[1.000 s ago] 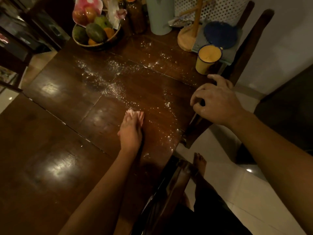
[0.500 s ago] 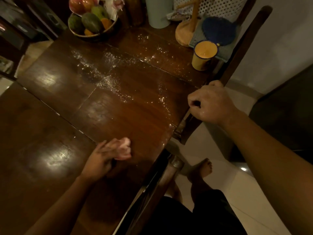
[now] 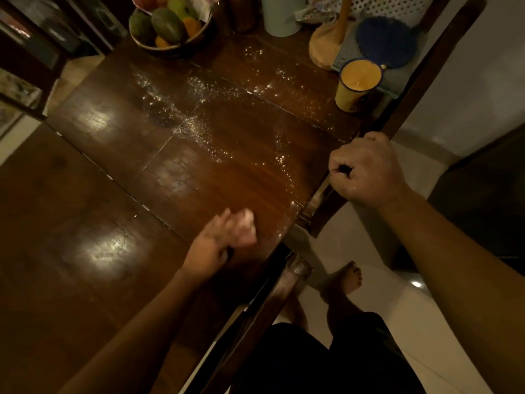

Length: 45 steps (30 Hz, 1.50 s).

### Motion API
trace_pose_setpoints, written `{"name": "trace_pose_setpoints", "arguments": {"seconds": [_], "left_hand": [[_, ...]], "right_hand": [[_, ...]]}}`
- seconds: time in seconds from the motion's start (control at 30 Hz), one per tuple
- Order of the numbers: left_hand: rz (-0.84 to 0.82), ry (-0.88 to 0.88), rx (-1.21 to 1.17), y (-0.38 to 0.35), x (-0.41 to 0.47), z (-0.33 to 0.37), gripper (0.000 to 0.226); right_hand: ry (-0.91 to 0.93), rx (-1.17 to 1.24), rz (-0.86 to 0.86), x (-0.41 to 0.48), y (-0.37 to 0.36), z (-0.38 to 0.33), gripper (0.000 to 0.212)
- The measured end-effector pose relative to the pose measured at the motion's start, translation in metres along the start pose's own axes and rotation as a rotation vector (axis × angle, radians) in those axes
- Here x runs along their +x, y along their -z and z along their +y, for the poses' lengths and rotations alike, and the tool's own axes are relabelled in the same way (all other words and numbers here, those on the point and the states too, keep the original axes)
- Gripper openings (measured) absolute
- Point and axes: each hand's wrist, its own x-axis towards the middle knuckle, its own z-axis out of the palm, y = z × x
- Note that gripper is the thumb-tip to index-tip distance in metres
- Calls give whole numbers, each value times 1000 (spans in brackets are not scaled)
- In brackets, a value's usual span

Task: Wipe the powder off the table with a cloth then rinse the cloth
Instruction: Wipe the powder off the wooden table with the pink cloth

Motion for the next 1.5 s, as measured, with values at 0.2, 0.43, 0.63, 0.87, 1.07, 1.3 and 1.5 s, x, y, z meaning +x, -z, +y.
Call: {"name": "trace_pose_setpoints", "arguments": {"seconds": [0.2, 0.43, 0.63, 0.87, 1.07, 1.3, 1.5], "left_hand": [[202, 389, -30, 17, 93, 17, 72], [-58, -85, 10, -11, -36, 22, 63], [-68, 136, -39, 16, -90, -10, 83], [142, 501, -39, 24, 109, -8, 79], [91, 395, -60, 28, 216, 32, 75], [-67, 73, -196, 53, 193, -17, 57], [117, 479, -35, 37, 221, 35, 63]], "right_hand": [[-40, 1, 20, 2, -1, -4, 17], [-65, -8, 26, 1, -1, -6, 19], [-84, 23, 45, 1, -1, -6, 20], [-67, 10, 45, 1, -1, -7, 16], [-87, 18, 34, 1, -1, -7, 19], [-71, -12, -14, 1, -1, -2, 16], [-113, 7, 0, 0, -1, -3, 17]]}}
